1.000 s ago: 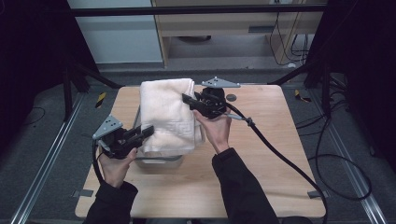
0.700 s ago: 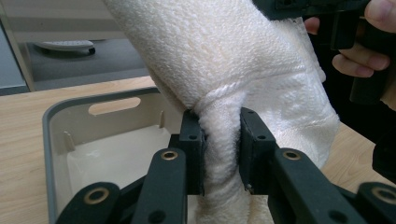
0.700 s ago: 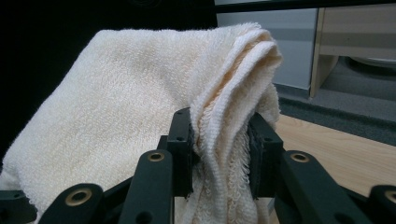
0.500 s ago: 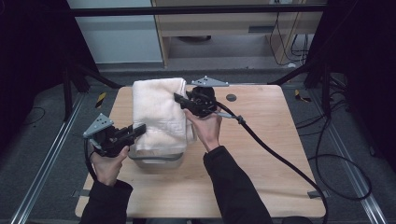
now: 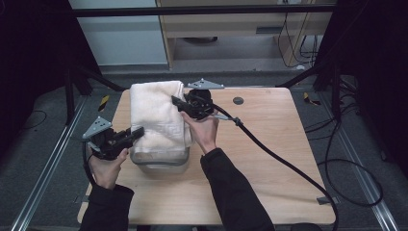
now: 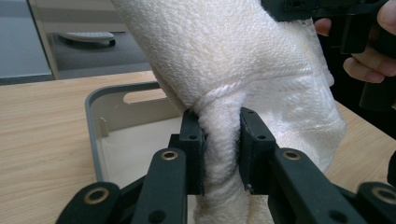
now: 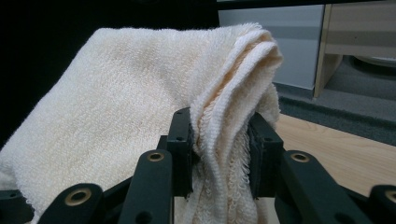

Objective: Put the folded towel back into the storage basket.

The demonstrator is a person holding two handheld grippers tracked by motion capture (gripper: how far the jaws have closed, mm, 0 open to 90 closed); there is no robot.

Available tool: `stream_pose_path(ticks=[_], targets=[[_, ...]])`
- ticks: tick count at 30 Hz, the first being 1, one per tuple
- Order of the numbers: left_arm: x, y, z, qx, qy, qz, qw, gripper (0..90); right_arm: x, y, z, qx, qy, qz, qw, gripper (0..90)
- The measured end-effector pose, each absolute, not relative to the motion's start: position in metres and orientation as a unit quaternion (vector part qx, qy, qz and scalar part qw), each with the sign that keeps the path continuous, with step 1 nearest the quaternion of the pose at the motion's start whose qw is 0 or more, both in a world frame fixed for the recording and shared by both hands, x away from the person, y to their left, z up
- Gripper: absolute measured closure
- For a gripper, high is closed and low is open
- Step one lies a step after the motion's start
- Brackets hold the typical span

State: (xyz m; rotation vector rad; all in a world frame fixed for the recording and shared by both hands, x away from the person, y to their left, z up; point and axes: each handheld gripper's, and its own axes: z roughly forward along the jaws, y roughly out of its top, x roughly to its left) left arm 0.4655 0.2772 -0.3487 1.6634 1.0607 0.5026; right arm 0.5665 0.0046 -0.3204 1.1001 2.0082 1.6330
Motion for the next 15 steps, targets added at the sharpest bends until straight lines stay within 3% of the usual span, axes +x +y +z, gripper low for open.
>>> stream_pose_path(ticks=[15], targets=[[0.483,0.286,-0.370,0.710,0.461,0.204,0.492,73.0,0.583,0.019,-0.349,0.402,0.712,0.554,0.154,66.7]])
